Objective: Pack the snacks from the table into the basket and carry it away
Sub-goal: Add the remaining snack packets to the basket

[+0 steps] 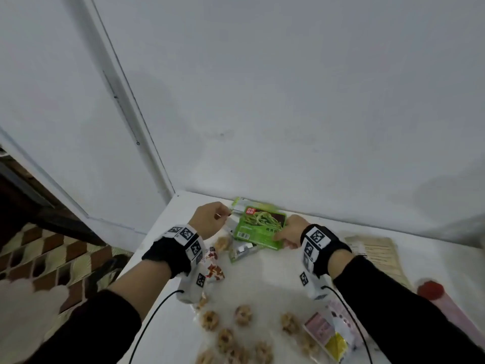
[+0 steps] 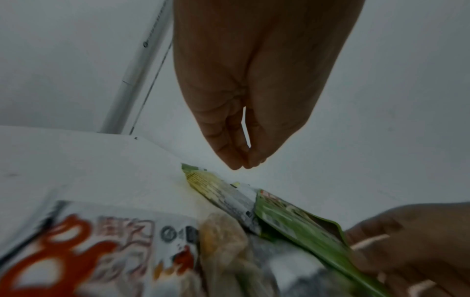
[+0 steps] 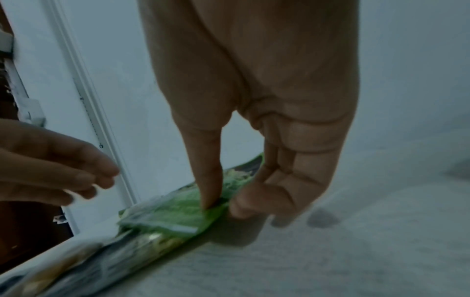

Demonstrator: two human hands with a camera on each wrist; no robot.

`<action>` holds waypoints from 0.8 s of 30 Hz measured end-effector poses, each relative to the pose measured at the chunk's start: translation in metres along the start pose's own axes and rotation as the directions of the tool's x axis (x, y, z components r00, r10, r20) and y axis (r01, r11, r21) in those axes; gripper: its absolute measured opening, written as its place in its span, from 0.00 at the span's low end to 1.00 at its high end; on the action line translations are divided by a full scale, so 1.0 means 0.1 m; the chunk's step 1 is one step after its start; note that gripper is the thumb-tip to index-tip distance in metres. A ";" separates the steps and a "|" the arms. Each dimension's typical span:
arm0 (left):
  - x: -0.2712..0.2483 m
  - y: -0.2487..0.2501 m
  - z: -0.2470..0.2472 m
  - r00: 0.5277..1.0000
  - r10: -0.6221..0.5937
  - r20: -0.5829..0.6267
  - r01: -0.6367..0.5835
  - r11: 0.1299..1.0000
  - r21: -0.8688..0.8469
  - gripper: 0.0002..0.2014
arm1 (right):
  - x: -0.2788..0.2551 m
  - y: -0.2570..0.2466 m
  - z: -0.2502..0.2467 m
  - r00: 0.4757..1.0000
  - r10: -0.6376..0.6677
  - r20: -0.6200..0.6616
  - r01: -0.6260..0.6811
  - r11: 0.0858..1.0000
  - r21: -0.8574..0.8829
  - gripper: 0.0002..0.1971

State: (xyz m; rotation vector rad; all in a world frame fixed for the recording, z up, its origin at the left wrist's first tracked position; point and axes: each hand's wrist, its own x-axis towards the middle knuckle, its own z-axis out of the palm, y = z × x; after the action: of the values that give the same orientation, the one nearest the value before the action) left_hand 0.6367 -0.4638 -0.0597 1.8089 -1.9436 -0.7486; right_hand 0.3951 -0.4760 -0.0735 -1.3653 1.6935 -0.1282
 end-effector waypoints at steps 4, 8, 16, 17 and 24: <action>0.39 0.12 0.11 0.990 0.045 0.133 -0.059 0.993 0.099 0.13 | -0.24 0.29 -0.18 0.979 0.050 0.198 -0.033 0.996 -0.087 0.13; 0.62 0.27 0.32 0.964 0.085 0.252 -0.143 0.964 0.222 0.22 | -0.45 0.54 -0.37 0.980 0.048 0.194 -0.023 0.991 -0.133 0.19; 0.56 0.28 0.64 0.947 0.042 0.320 -0.235 0.768 0.595 0.27 | -0.88 1.00 -0.75 0.985 -0.110 0.134 0.067 0.954 0.291 0.18; 0.49 0.34 0.66 0.950 0.070 0.305 -0.247 0.767 0.592 0.25 | -0.95 1.06 -0.81 0.987 -0.114 0.108 0.074 0.944 0.320 0.16; 0.01 1.33 0.66 0.928 0.309 0.209 -0.303 0.951 -0.061 0.21 | -1.65 1.52 -1.40 0.983 -0.100 -0.153 0.152 0.913 0.380 0.15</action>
State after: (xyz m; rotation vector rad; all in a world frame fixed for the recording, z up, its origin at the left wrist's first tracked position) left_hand 0.4913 -0.4530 -0.0299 1.4058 -2.2726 -0.8889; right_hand 0.1811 -0.3458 0.0126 -1.1803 1.5771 -0.6107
